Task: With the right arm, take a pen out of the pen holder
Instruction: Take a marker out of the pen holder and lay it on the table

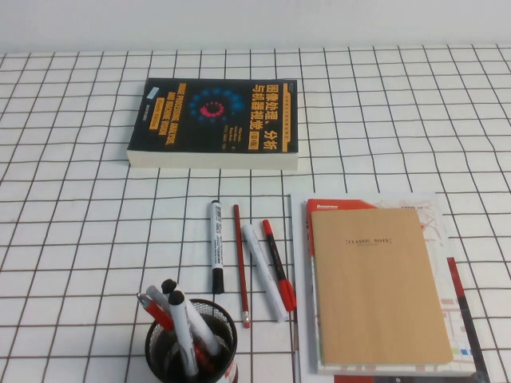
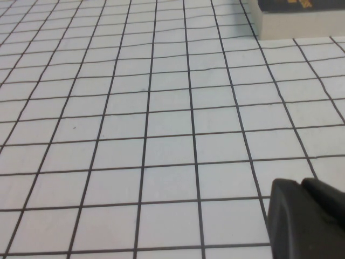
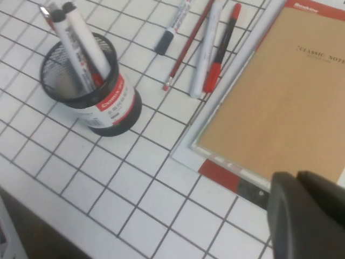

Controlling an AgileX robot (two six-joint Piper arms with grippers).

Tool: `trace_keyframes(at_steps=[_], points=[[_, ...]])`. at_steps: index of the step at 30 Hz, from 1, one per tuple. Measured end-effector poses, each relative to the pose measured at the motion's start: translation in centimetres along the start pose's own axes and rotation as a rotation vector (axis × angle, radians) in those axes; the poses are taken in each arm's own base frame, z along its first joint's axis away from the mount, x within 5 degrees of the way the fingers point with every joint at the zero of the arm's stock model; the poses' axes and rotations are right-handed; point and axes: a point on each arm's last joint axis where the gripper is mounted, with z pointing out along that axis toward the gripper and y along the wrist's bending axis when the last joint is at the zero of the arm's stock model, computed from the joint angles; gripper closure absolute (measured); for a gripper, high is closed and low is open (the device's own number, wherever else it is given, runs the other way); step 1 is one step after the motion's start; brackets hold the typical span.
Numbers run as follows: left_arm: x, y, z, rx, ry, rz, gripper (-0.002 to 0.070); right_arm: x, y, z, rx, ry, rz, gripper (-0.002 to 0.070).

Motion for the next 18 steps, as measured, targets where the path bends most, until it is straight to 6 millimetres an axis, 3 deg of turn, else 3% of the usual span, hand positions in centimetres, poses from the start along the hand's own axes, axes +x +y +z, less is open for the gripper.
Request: trace_keyframes(at_steps=[4,7,12,18], points=[[0.0,0.0,0.0,0.0,0.0,0.0,0.0679,3.9,-0.4,-3.8,-0.045,-0.128,-0.008,0.0692],[0.0,0.0,0.0,0.0,0.0,0.0,0.0679,6.3,-0.8,-4.8,-0.066,-0.204,-0.011,0.0692],[0.0,0.0,0.0,0.0,0.0,0.0,0.0679,9.0,-1.6,-4.0,-0.069,-0.258,-0.014,0.0692],[0.0,0.0,0.0,0.0,0.0,0.0,0.0679,9.5,-2.5,-1.7,-0.014,-0.326,-0.049,0.0692]])
